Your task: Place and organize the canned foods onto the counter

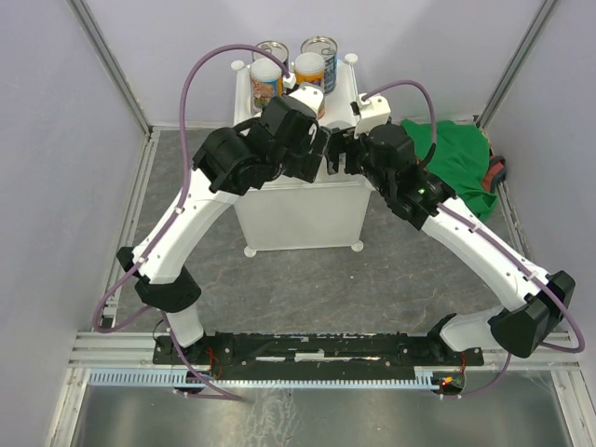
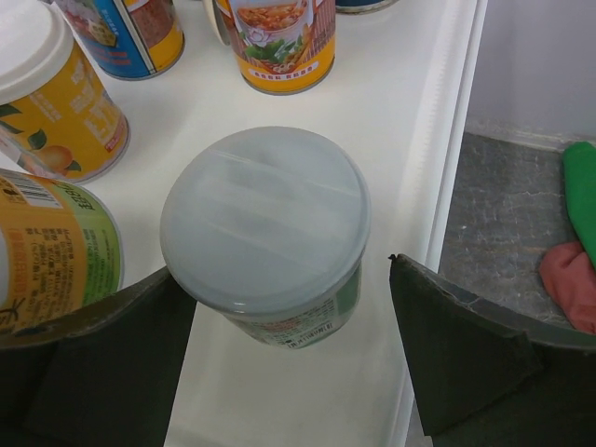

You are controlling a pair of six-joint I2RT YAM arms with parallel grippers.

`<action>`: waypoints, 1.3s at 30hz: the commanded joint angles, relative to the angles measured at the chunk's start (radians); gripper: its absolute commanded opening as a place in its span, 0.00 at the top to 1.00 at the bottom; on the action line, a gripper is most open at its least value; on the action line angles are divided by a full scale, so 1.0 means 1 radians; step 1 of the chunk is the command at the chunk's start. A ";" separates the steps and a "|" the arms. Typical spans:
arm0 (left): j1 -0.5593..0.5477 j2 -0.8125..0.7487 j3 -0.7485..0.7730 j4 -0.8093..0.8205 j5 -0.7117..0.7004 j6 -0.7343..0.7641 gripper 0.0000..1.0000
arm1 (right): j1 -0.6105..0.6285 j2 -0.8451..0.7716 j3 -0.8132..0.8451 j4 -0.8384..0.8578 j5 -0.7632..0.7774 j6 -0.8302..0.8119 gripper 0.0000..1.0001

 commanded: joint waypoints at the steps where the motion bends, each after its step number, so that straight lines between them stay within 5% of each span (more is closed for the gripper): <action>1: 0.041 -0.022 0.054 0.093 0.048 -0.047 0.97 | -0.030 0.013 0.011 0.061 -0.037 0.006 0.12; 24: 0.142 0.022 0.033 0.106 0.186 -0.068 0.92 | -0.059 0.124 0.092 0.101 -0.129 0.009 0.23; 39: 0.164 0.038 0.031 0.107 0.235 -0.086 0.43 | -0.074 0.168 0.127 0.113 -0.148 0.017 0.22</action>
